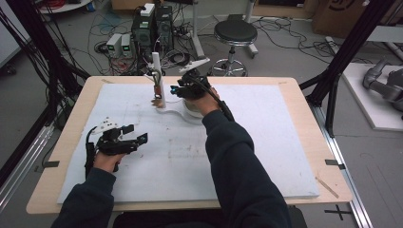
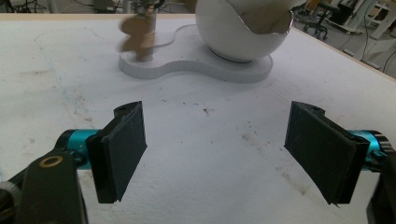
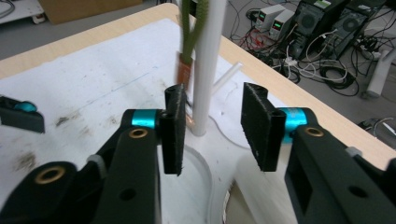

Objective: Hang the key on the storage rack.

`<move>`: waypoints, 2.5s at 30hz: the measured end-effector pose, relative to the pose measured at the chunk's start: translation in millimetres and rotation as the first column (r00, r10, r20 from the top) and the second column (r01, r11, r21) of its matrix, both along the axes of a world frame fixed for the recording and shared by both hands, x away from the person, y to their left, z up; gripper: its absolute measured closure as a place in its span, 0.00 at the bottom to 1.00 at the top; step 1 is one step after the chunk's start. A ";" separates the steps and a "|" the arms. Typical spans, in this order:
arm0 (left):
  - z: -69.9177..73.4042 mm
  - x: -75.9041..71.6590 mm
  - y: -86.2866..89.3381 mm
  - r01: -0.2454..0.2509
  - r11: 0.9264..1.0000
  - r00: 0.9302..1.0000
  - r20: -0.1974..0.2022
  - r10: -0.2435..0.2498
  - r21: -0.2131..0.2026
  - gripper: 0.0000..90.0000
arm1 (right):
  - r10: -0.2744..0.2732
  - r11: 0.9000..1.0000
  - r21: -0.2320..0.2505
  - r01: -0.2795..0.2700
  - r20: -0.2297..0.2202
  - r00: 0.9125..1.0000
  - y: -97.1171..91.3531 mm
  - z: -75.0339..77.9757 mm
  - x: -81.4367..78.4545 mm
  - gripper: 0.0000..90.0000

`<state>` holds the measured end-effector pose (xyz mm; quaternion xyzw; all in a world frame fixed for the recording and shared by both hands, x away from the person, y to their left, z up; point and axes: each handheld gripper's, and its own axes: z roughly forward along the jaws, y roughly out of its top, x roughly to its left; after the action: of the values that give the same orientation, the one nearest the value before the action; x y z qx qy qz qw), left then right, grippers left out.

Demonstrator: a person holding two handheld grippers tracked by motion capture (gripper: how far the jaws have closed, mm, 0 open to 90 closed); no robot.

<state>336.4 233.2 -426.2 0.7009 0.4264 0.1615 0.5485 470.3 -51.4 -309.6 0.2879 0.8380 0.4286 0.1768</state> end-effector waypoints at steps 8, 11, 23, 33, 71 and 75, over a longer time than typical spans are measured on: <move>0.2 -0.3 0.6 -0.003 1.000 1.000 0.000 0.003 0.000 0.22 | 0.019 0.999 0.026 -0.019 -0.009 1.000 -52.8 -4.8 -16.6 0.50; 0.1 0.0 0.4 -0.002 1.000 1.000 -0.003 0.002 -0.003 0.22 | 0.015 0.999 0.029 -0.015 0.003 1.000 -77.7 -12.3 -27.0 0.36; 1.3 0.2 1.7 -0.022 0.999 1.000 0.020 0.023 -0.029 0.22 | -0.041 0.999 0.036 0.040 0.009 0.999 -152.2 -38.2 -72.1 0.24; 0.7 2.1 -3.6 -0.012 0.999 0.999 0.048 0.014 -0.030 0.23 | -0.110 0.993 0.034 0.109 0.026 0.994 -204.8 -76.5 -117.4 0.24; 3.6 -5.8 -11.8 0.014 1.000 0.995 0.100 -0.014 0.001 0.23 | -0.230 0.972 0.056 0.228 0.037 0.972 -240.6 -96.9 -144.1 0.24; 3.6 -5.8 -12.0 0.014 1.000 0.995 0.099 -0.014 0.000 0.23 | -0.231 0.972 0.063 0.228 0.042 0.972 -241.0 -96.7 -144.5 0.24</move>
<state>330.6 221.2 -422.6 0.6948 0.3936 0.1921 0.5705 325.8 -292.4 -406.3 0.3773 0.7818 0.4361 0.2372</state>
